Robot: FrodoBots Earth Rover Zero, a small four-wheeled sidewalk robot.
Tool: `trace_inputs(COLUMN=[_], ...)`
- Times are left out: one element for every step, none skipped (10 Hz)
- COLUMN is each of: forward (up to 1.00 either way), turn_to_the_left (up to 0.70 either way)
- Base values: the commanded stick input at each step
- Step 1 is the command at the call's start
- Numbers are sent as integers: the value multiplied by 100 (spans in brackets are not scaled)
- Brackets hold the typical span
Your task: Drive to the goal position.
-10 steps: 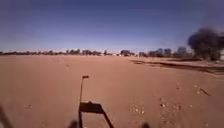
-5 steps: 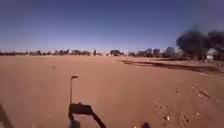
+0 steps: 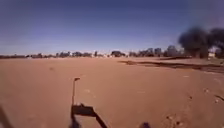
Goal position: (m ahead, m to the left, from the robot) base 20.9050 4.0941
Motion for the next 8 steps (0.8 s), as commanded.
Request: trace_inputs(forward=[70,70,70,70,70,70,70,70], turn_to_the_left=[0,0,0,0,0,0,0,0])
